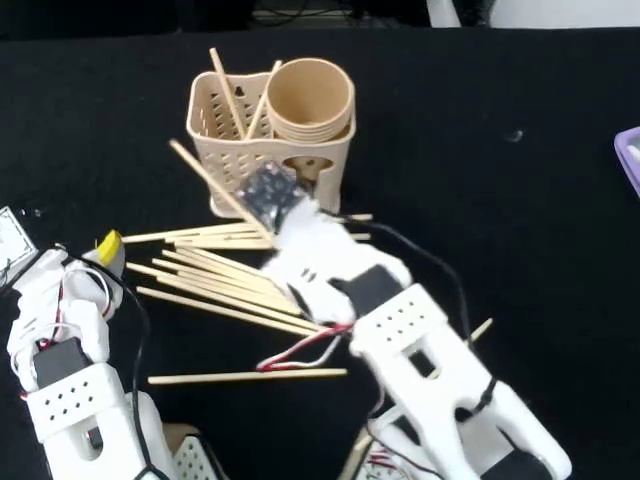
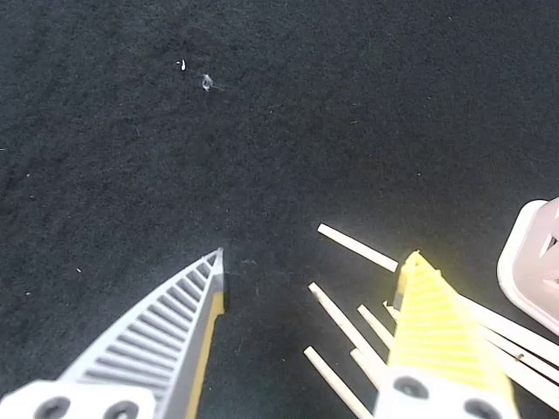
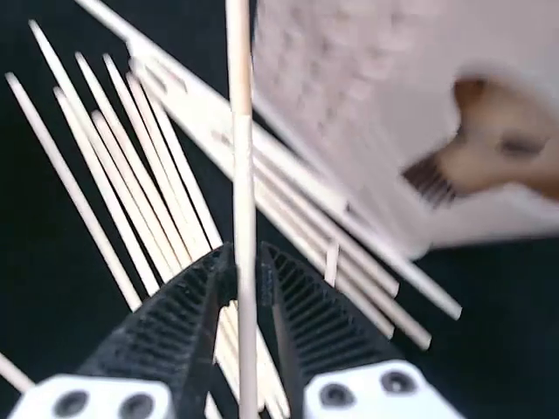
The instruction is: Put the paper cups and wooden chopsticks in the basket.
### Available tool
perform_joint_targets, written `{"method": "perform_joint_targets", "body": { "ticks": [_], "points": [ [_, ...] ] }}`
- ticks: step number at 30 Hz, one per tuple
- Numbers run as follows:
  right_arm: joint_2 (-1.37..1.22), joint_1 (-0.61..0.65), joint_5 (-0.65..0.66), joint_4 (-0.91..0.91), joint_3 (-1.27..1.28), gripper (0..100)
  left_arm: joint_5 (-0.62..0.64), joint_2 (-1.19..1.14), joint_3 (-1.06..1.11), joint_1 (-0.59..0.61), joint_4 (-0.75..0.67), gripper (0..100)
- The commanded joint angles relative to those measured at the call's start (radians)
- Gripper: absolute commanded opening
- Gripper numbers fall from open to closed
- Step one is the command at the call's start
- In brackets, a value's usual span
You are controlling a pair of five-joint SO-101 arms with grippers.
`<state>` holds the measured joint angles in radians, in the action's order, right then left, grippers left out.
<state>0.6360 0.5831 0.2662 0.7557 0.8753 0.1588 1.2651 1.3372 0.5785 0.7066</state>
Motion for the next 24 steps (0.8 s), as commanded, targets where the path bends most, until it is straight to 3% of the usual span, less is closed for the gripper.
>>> {"method": "perform_joint_targets", "body": {
  "ticks": [1,8,13,24],
  "points": [
    [0.044,0.041,0.002,0.005,-0.143,1.1,0.003,0.015,-0.031,-0.002,-0.021,31],
    [0.044,0.147,0.000,0.023,-0.380,1.1,0.003,0.015,-0.031,-0.002,-0.021,31],
    [0.042,0.157,0.000,-0.015,-0.556,1.1,0.003,0.015,-0.031,-0.005,-0.021,31],
    [-0.076,0.103,-0.008,-0.552,-0.584,1.1,0.003,0.015,-0.031,-0.004,-0.021,31]
  ]
}}
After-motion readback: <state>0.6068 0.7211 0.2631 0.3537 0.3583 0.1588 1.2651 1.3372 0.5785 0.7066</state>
